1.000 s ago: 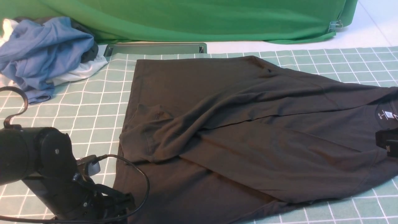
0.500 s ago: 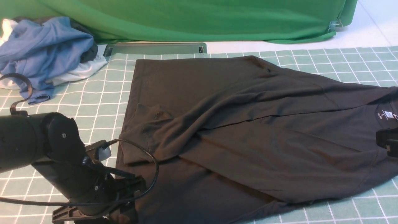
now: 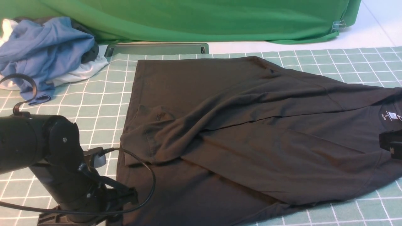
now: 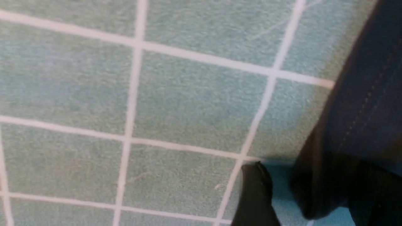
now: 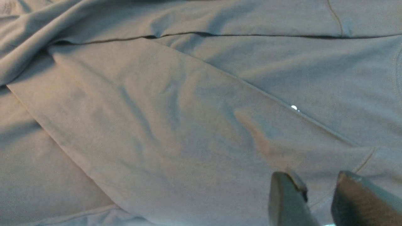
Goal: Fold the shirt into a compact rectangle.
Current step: 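Grasp the near edge of the shirt at its hem and shoulder corners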
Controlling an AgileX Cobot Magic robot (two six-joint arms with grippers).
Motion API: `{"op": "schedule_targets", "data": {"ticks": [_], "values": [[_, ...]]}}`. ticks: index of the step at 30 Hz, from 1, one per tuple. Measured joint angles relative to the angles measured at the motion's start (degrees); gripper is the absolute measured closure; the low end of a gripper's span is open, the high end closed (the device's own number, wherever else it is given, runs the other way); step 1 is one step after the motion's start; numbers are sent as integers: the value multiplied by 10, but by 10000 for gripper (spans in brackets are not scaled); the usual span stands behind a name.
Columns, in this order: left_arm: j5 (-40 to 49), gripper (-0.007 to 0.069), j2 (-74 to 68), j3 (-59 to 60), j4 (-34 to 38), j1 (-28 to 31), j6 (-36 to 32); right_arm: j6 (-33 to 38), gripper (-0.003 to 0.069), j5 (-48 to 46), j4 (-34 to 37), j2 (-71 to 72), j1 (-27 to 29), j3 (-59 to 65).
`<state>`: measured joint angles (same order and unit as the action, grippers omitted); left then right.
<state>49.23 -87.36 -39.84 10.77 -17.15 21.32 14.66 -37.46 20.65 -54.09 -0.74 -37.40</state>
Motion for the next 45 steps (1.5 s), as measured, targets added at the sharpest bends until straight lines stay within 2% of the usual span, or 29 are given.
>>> {"op": "schedule_targets", "data": {"ticks": [12,22,25,27,31,35,41,45], "values": [[-36,253,0,0,48,0,6,0,421,0,0,0,0,0],[-31,349,-20,-1,55,0,-21,-1,422,1,0,0,0,0],[-31,414,-21,-1,49,0,-35,-1,421,2,0,0,0,0],[-38,546,-20,-1,46,0,-61,0,421,3,0,0,0,0],[-47,609,-3,-3,50,0,-71,0,421,4,0,0,0,0],[-27,612,36,-21,40,0,-72,0,421,-19,1,0,0,0],[-10,612,71,-24,43,0,-81,12,421,-100,5,0,0,-46],[-8,610,71,-21,28,0,-87,35,368,-144,7,-1,-25,-74]]}}
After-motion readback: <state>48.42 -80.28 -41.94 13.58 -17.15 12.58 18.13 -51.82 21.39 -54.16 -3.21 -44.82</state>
